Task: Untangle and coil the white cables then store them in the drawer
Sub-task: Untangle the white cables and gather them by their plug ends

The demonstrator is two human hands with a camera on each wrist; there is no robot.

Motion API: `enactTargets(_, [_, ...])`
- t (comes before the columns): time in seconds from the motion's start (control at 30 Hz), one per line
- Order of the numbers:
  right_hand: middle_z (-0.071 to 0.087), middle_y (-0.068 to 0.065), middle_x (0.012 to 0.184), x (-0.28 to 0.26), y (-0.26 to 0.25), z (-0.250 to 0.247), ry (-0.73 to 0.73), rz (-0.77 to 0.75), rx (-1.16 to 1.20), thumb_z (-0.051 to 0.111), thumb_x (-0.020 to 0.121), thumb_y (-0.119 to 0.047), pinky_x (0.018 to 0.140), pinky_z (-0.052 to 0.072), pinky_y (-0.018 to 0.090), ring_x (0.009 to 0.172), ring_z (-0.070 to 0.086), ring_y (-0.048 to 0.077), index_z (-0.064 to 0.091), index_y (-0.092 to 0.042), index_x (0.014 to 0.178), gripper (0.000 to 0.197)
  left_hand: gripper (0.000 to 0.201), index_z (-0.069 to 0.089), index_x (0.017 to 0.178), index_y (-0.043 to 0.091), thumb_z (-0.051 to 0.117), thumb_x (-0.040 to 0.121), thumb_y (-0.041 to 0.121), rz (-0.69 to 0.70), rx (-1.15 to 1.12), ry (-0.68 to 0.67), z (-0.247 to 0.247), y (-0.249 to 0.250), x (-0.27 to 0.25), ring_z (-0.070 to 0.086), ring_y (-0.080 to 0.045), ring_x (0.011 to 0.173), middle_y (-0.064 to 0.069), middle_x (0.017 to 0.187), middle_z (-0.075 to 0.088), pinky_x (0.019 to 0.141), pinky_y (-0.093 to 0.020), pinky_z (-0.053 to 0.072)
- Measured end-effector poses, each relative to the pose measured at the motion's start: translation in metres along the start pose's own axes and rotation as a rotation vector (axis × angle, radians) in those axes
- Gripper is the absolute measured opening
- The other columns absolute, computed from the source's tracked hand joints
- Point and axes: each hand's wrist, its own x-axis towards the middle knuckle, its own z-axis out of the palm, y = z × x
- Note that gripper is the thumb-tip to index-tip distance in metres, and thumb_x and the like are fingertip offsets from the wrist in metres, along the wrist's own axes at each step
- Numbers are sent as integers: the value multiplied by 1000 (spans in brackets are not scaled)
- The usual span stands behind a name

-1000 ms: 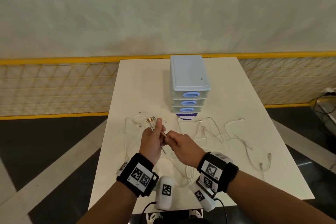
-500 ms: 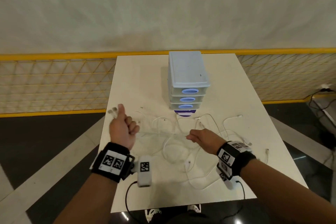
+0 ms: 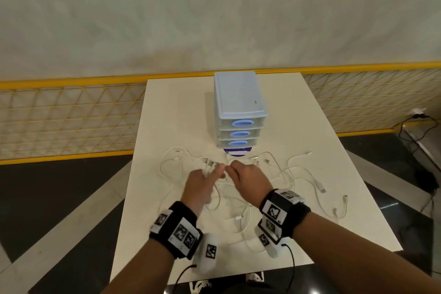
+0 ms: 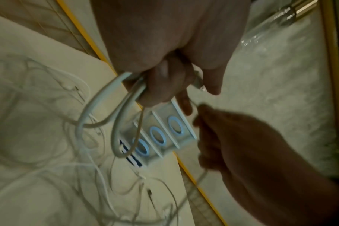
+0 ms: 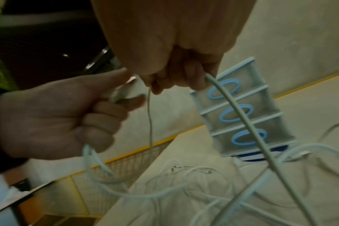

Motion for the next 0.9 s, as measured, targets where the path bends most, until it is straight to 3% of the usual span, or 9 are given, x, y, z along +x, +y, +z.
enactTargets(0.07, [65,23,82,-2,-9,2,-28,-18,31,38,99,-30,64,45,43,74,59,41,53,-4,93,31,45,47,60,12,62,86,44,-38,-35,-21,11,-2,-3,26,-9,36,6,41,29,38,-20,22])
enactTargets(0.17, [65,22,84,-3,-8,-4,-70,-34,83,35,99,-30,67,46,46,75,59,41,50,-4,95,31,42,39,60,15,64,88,33,-57,-234,-23,14,-3,-3,24,-9,39,7,42,27,39,-21,22])
enactTargets(0.27, [67,18,93,-6,-6,-10,-158,-75,80,34,100,-30,71,45,40,83,60,36,50,-6,103,29,24,63,71,8,61,91,23,-61,-359,-29,13,-2,-4,21,-7,38,6,43,27,37,-19,21])
enactTargets(0.33, [65,18,92,-10,-4,-9,-212,-66,90,34,100,-29,72,43,38,83,59,35,49,-6,102,27,23,69,77,6,59,92,19,-25,-357,-17,11,-2,1,21,-8,38,3,45,28,37,-19,20])
enactTargets(0.43, [60,8,83,-9,7,-8,-230,5,142,35,100,-27,73,42,37,83,59,33,50,-8,98,24,28,69,67,9,59,92,17,59,-345,88,1,2,9,20,-7,36,4,42,27,38,-17,19])
enactTargets(0.5, [61,6,84,-7,22,-10,-246,70,128,35,100,-28,74,42,35,83,59,32,51,-10,98,25,33,68,60,14,60,91,14,75,-393,172,-14,7,16,21,-6,35,-1,48,36,37,-16,20])
enactTargets(0.63, [67,15,97,-12,67,-12,-266,202,27,35,99,-34,76,43,37,88,61,34,53,-10,97,30,16,64,74,14,62,90,17,74,-518,366,-62,23,32,28,-5,39,3,63,62,36,-18,25])
enactTargets(0.77, [67,18,95,-14,81,-10,-222,249,-32,34,99,-35,74,44,39,87,61,37,52,-8,96,33,20,59,71,17,62,90,21,84,-483,425,-83,15,41,24,-6,37,8,52,52,37,-18,21])
enactTargets(0.9, [67,22,88,-8,55,-7,-98,174,-45,35,99,-33,67,43,40,81,61,41,52,-5,96,33,29,48,68,17,74,80,24,-140,-289,300,-63,-9,34,24,-8,34,7,41,29,34,-19,20])
